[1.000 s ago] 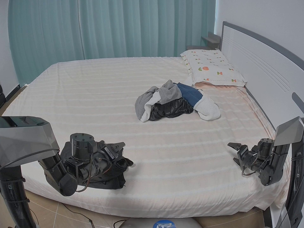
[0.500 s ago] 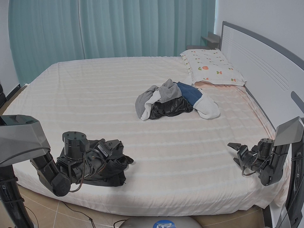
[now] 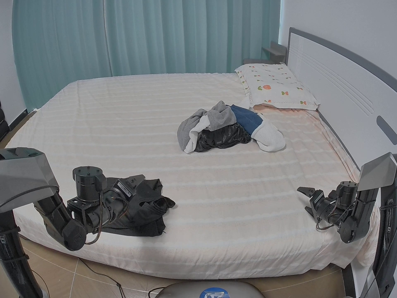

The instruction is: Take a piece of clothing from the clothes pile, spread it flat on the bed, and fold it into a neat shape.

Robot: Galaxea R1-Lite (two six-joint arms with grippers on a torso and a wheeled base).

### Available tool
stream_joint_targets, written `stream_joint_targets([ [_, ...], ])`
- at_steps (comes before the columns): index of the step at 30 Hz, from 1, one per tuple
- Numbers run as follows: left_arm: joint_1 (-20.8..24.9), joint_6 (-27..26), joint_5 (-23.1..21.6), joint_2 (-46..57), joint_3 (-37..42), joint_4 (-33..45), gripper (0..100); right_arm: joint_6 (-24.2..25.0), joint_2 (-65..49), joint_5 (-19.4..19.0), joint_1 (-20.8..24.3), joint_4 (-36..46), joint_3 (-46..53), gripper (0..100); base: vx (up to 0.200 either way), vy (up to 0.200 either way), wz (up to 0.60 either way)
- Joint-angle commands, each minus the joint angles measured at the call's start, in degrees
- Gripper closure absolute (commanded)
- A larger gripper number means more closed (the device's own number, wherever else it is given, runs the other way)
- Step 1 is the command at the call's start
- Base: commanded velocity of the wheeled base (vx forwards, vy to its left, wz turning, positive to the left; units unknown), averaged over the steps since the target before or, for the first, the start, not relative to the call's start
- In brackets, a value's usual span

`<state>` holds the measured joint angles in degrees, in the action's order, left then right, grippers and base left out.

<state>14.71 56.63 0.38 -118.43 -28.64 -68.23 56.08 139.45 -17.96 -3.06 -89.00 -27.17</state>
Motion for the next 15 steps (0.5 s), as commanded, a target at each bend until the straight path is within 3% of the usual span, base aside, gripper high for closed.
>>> stream_joint_targets([
  [1, -4.2, 2.3, -2.0, -0.4, -1.3, -1.0, 0, 0.0, 0.1, -0.1, 0.1, -0.5, 0.0, 0, 0.0, 0.2, 0.0],
  [15, -6.5, 3.1, -7.7, -0.4, -0.8, -1.0, 0, -0.4, 0.3, -0.2, -0.1, -0.5, -0.1, 0, 0.0, 0.2, 0.0],
])
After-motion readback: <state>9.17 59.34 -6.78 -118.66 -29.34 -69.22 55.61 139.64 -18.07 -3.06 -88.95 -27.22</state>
